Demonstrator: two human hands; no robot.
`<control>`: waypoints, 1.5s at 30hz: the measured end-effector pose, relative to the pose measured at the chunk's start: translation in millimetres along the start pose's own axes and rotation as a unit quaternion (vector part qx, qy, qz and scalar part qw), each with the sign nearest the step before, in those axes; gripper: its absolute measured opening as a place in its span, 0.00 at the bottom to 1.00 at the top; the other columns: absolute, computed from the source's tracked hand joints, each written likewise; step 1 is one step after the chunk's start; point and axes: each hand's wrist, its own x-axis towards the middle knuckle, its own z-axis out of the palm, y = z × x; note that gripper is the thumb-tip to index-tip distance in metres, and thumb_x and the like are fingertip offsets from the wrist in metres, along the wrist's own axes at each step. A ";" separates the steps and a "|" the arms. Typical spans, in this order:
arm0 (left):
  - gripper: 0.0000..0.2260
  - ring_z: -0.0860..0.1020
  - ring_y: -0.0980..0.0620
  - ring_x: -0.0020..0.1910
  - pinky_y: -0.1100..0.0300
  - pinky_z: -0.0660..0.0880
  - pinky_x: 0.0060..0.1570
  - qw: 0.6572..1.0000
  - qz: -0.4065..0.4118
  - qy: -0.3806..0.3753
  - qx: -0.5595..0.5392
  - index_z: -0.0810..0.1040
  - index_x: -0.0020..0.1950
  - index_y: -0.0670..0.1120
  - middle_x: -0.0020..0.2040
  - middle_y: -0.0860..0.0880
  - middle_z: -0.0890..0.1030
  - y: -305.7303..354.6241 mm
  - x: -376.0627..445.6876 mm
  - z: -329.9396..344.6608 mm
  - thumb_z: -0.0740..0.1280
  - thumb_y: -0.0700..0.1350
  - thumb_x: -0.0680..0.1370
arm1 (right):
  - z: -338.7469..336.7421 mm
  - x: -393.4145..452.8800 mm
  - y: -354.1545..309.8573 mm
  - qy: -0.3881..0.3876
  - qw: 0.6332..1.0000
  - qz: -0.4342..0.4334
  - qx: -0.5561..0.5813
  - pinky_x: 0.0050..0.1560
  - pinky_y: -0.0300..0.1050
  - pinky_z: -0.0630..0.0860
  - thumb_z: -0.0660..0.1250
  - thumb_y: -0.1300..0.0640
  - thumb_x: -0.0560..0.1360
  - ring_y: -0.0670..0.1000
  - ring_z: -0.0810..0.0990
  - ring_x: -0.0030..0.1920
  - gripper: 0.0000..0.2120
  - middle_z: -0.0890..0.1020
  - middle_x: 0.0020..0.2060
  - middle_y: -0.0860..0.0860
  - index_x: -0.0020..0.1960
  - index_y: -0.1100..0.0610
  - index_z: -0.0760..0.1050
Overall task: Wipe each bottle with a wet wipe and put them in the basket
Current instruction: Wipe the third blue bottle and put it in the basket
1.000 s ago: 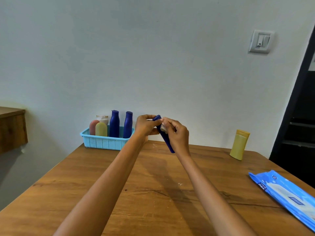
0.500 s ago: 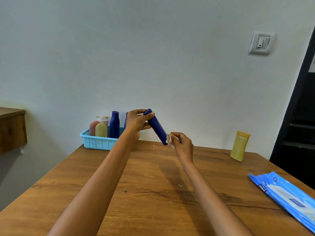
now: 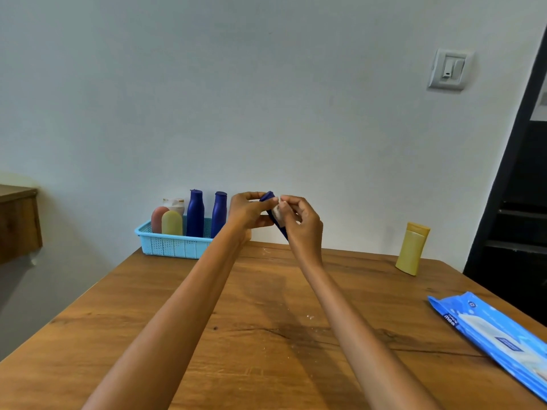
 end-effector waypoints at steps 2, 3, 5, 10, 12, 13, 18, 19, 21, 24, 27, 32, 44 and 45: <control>0.15 0.82 0.48 0.39 0.59 0.81 0.36 0.999 -0.003 0.017 -0.032 0.74 0.57 0.40 0.44 0.44 0.80 2.8 1.4 -7.5 0.72 0.38 0.72 | -2.1 -5.4 11.4 -0.029 0.997 -0.034 -0.067 0.46 0.30 0.74 0.66 0.54 0.76 0.46 0.76 0.52 0.11 0.79 0.51 0.50 0.57 0.54 0.78; 0.15 0.82 0.48 0.39 0.59 0.81 0.36 0.999 -0.005 0.026 -0.043 0.74 0.57 0.40 0.45 0.44 0.80 3.2 2.3 -11.7 0.72 0.38 0.73 | -3.9 -9.0 18.9 -0.046 0.992 -0.053 -0.101 0.47 0.34 0.75 0.67 0.54 0.75 0.47 0.75 0.52 0.12 0.78 0.51 0.50 0.58 0.53 0.78; 0.15 0.82 0.48 0.40 0.60 0.81 0.35 0.998 -0.011 0.044 -0.048 0.74 0.57 0.40 0.49 0.43 0.80 2.9 4.5 -18.1 0.71 0.39 0.73 | -7.9 -15.0 34.4 -0.064 0.984 -0.083 -0.146 0.49 0.39 0.75 0.69 0.54 0.74 0.46 0.74 0.52 0.16 0.76 0.52 0.49 0.61 0.52 0.76; 0.16 0.81 0.46 0.44 0.62 0.80 0.34 0.997 0.000 0.071 -0.009 0.73 0.58 0.40 0.52 0.41 0.79 3.3 7.9 -19.8 0.71 0.40 0.73 | -14.4 -22.5 49.8 -0.064 0.984 -0.049 -0.159 0.47 0.31 0.70 0.66 0.49 0.75 0.40 0.70 0.53 0.19 0.77 0.54 0.48 0.65 0.50 0.74; 0.15 0.81 0.46 0.44 0.63 0.79 0.32 0.997 -0.001 0.071 0.003 0.73 0.57 0.41 0.50 0.42 0.79 1.7 7.6 -18.4 0.71 0.40 0.73 | -14.4 -23.4 51.6 -0.053 0.983 -0.016 -0.173 0.46 0.36 0.72 0.65 0.47 0.75 0.41 0.71 0.52 0.19 0.78 0.52 0.47 0.65 0.51 0.74; 0.14 0.81 0.47 0.42 0.64 0.79 0.31 0.998 -0.003 0.067 0.007 0.73 0.56 0.41 0.49 0.43 0.79 0.1 7.7 -17.7 0.71 0.39 0.73 | -13.3 -22.6 52.7 -0.048 0.983 0.005 -0.176 0.46 0.38 0.73 0.64 0.46 0.76 0.43 0.71 0.52 0.19 0.78 0.52 0.47 0.64 0.51 0.75; 0.11 0.81 0.49 0.41 0.60 0.81 0.36 0.999 -0.013 0.033 0.025 0.75 0.52 0.41 0.45 0.45 0.79 -5.2 7.3 -11.0 0.72 0.40 0.72 | -3.5 -14.0 46.8 -0.033 0.991 0.042 -0.125 0.51 0.49 0.79 0.58 0.42 0.77 0.49 0.78 0.56 0.21 0.81 0.55 0.49 0.64 0.51 0.75; 0.11 0.81 0.48 0.42 0.58 0.81 0.38 0.999 -0.013 0.026 0.035 0.75 0.51 0.42 0.46 0.45 0.80 -5.6 7.4 -9.5 0.72 0.40 0.72 | -2.0 -11.7 41.4 -0.031 0.992 0.040 -0.112 0.52 0.46 0.78 0.58 0.43 0.78 0.49 0.78 0.57 0.20 0.81 0.57 0.49 0.64 0.52 0.75; 0.09 0.82 0.47 0.42 0.57 0.82 0.39 0.999 -0.013 0.014 0.044 0.76 0.49 0.41 0.45 0.44 0.80 -5.9 6.9 -6.2 0.73 0.40 0.72 | 0.7 -7.6 28.8 -0.035 0.996 0.029 -0.079 0.53 0.35 0.75 0.60 0.46 0.78 0.47 0.76 0.59 0.19 0.79 0.59 0.49 0.66 0.53 0.73; 0.09 0.82 0.47 0.40 0.56 0.82 0.40 0.999 -0.024 0.008 0.046 0.78 0.50 0.38 0.45 0.42 0.81 -6.0 4.7 -2.7 0.72 0.41 0.73 | 5.3 -5.6 14.7 -0.042 0.998 -0.002 -0.052 0.55 0.34 0.75 0.63 0.48 0.77 0.45 0.76 0.60 0.21 0.78 0.60 0.49 0.67 0.54 0.71; 0.10 0.82 0.46 0.42 0.55 0.82 0.42 0.999 -0.020 0.001 0.030 0.79 0.50 0.38 0.47 0.41 0.82 -4.8 3.8 -3.7 0.72 0.41 0.73 | 8.1 -7.6 17.3 -0.043 0.997 -0.023 -0.066 0.56 0.43 0.77 0.63 0.48 0.77 0.48 0.76 0.60 0.22 0.78 0.61 0.50 0.69 0.52 0.70; 0.12 0.82 0.48 0.40 0.58 0.82 0.38 0.998 -0.013 0.060 -0.030 0.76 0.53 0.40 0.48 0.43 0.80 -0.8 6.2 -14.1 0.73 0.41 0.72 | 3.8 -11.0 21.2 -0.058 0.994 -0.034 -0.085 0.49 0.33 0.74 0.65 0.52 0.77 0.45 0.76 0.54 0.18 0.80 0.52 0.48 0.66 0.54 0.73; 0.12 0.80 0.50 0.40 0.63 0.79 0.32 0.996 0.003 0.090 -0.021 0.74 0.55 0.42 0.47 0.45 0.79 7.2 8.8 -28.1 0.71 0.40 0.73 | -25.8 -33.1 60.6 -0.045 0.995 -0.005 -0.084 0.42 0.34 0.74 0.64 0.52 0.76 0.45 0.75 0.47 0.18 0.76 0.47 0.41 0.65 0.45 0.67; 0.13 0.81 0.49 0.40 0.64 0.79 0.31 0.997 0.008 0.082 0.001 0.74 0.55 0.42 0.50 0.44 0.79 6.4 9.2 -27.2 0.71 0.40 0.73 | -25.8 -31.4 58.0 -0.018 0.997 0.002 -0.079 0.41 0.34 0.74 0.63 0.50 0.76 0.44 0.75 0.46 0.18 0.76 0.45 0.42 0.65 0.45 0.68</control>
